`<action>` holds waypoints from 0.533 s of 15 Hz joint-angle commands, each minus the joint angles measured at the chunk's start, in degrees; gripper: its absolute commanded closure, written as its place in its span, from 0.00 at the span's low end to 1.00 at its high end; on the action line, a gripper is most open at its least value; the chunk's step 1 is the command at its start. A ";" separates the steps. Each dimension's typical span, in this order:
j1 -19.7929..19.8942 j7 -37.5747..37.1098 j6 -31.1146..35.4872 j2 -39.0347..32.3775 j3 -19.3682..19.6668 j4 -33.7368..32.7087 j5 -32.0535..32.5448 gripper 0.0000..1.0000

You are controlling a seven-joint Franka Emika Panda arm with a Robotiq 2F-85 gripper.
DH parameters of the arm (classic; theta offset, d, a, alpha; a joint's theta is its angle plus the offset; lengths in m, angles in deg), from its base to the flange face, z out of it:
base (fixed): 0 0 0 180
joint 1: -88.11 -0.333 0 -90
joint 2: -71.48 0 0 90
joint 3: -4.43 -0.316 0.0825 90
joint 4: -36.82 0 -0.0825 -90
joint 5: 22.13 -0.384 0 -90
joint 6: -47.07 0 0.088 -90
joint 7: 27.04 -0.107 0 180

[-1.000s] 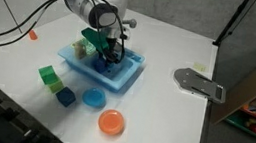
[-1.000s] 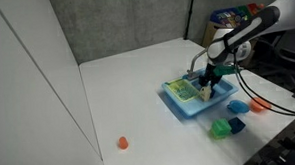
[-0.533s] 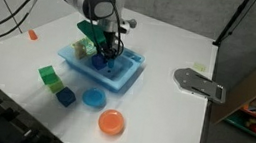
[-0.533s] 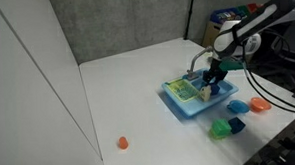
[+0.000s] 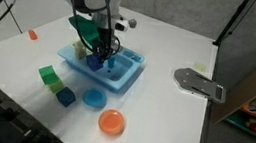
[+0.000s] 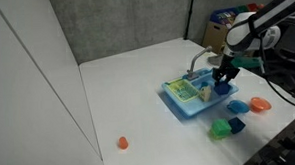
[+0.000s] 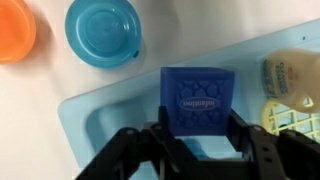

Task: Pick up the blue block from the sink and put it on the blue block on the table

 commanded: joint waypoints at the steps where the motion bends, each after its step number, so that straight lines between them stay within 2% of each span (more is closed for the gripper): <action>1: 0.00 -1.06 -0.30 4.79 0.57 5.53 -0.35 0.69; 8: -0.86 -1.22 1.95 7.67 0.98 12.73 0.44 0.69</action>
